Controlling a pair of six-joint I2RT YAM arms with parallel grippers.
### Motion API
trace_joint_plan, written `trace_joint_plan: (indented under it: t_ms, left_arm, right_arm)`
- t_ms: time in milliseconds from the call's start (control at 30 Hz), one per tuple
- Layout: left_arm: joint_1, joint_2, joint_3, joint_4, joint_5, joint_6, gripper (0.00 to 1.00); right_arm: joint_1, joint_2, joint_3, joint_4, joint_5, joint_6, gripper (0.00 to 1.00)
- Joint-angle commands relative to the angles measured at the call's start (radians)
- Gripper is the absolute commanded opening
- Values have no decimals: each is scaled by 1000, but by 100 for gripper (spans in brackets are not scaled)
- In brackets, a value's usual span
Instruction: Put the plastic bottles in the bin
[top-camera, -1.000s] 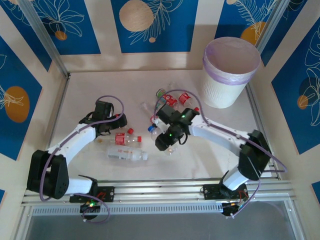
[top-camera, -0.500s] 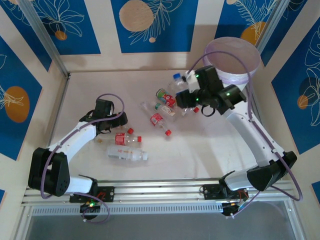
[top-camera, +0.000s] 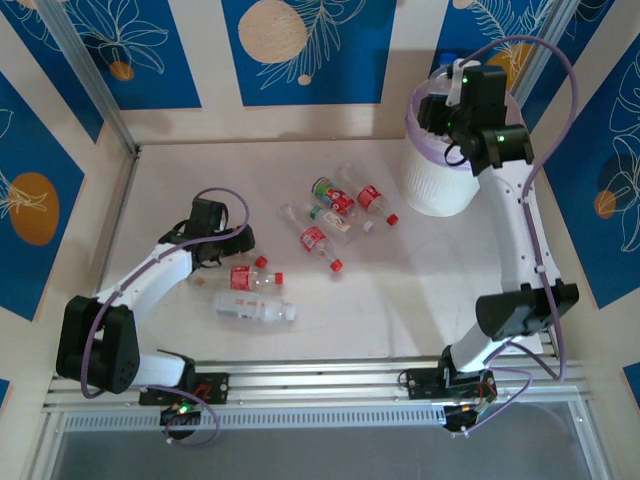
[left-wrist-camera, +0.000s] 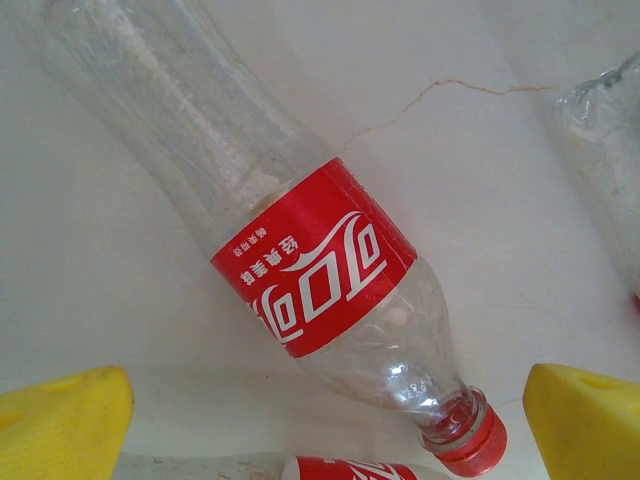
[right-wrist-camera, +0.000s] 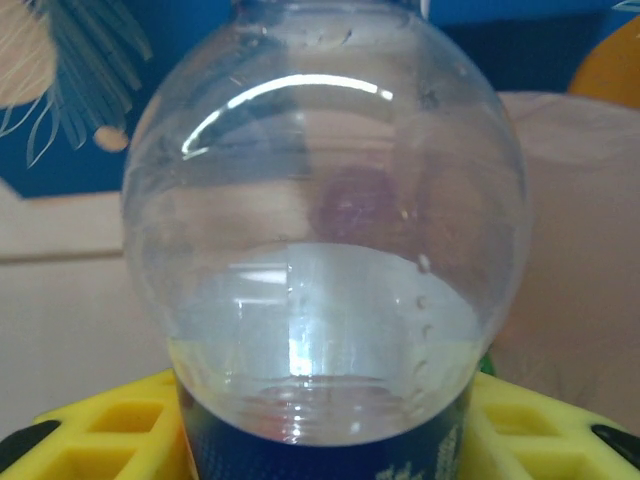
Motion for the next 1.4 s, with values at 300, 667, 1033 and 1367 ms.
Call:
trace_joint_plan:
  t_ms: [300, 667, 1033, 1367]
  left_arm:
    - [9, 5, 0, -10, 24, -1, 100]
    - [9, 41, 12, -7, 29, -4, 97]
    - [4, 95, 26, 10, 39, -16, 96]
    - [5, 129, 28, 35, 45, -32, 96]
  right_arm:
    - [-131, 287, 291, -87, 6, 47, 45]
    - [-184, 352, 181, -72, -57, 52, 45]
    - [-198, 389, 137, -63, -91, 46, 60]
    - [-202, 391, 134, -72, -100, 36, 76]
